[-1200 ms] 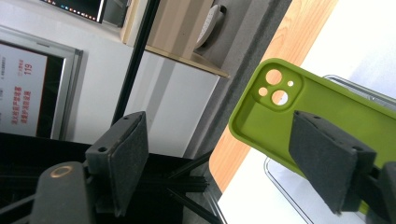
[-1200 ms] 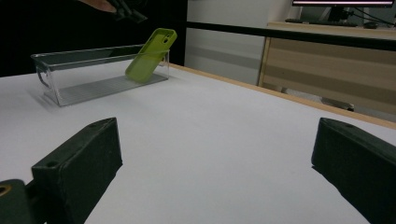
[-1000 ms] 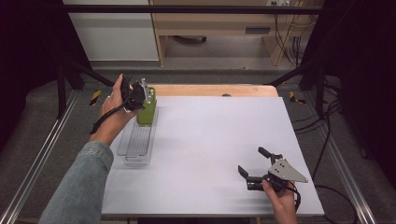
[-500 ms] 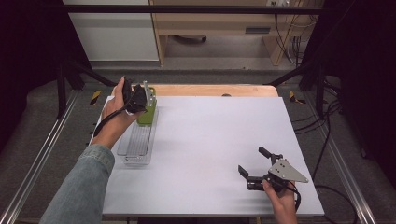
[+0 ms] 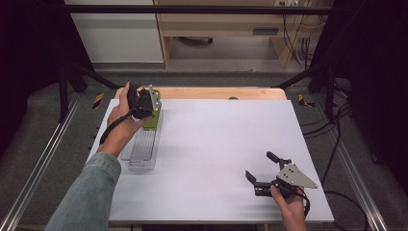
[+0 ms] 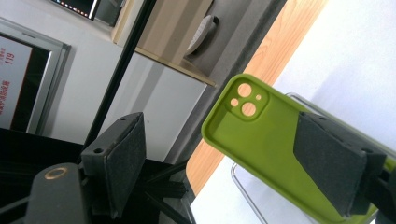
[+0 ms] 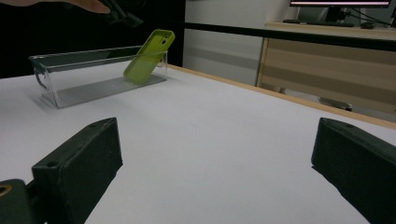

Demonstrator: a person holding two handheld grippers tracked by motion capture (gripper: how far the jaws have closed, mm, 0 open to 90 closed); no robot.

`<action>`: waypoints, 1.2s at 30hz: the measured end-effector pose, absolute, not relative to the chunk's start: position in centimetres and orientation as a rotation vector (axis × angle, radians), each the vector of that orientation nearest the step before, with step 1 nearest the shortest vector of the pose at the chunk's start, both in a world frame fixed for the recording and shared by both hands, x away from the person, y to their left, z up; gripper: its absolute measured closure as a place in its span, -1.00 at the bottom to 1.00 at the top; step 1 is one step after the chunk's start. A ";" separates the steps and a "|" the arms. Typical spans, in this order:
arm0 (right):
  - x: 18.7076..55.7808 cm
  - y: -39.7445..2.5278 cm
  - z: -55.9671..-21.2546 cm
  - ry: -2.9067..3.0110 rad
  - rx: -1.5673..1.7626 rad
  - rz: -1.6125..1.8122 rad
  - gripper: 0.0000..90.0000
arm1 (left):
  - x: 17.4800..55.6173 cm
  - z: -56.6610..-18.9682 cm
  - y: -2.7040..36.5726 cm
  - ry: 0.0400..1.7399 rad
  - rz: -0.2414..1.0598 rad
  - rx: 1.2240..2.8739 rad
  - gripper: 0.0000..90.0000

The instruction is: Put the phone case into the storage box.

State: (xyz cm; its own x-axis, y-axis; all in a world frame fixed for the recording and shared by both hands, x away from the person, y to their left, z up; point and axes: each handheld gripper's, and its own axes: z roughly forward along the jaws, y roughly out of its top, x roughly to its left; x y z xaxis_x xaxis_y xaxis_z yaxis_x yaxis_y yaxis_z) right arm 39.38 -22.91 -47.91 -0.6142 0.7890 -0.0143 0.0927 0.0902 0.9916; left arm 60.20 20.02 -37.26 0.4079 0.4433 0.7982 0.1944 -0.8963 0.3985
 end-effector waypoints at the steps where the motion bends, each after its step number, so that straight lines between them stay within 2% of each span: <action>1: 39.4 -22.9 -47.9 1.802 0.867 1.571 -0.96 | 60.2 -37.3 19.9 0.565 1.482 2.413 -0.64; 7: 39.3 -23.0 -47.9 1.798 0.872 1.570 -0.95 | 59.9 -37.1 19.6 0.602 1.450 2.384 -0.73; 15: 39.4 -23.0 -47.9 1.795 0.886 1.572 -0.96 | 59.6 -35.8 19.0 0.785 1.220 2.238 -0.79; 22: 39.4 -22.9 -48.0 1.799 0.900 1.564 -0.96 | 58.9 -35.2 18.2 0.795 1.146 2.189 -0.79; 25: 39.3 -22.9 -48.0 1.801 0.907 1.566 -0.96 | 58.3 -35.6 18.0 0.768 1.171 2.171 -0.79; 31: 39.4 -22.8 -48.0 1.798 0.925 1.565 -0.96 | 56.8 -36.2 17.8 0.756 1.125 2.149 -0.80; 36: 39.4 -22.7 -48.0 1.804 0.945 1.561 -0.96 | 55.9 -36.2 18.0 0.786 1.029 2.114 -0.80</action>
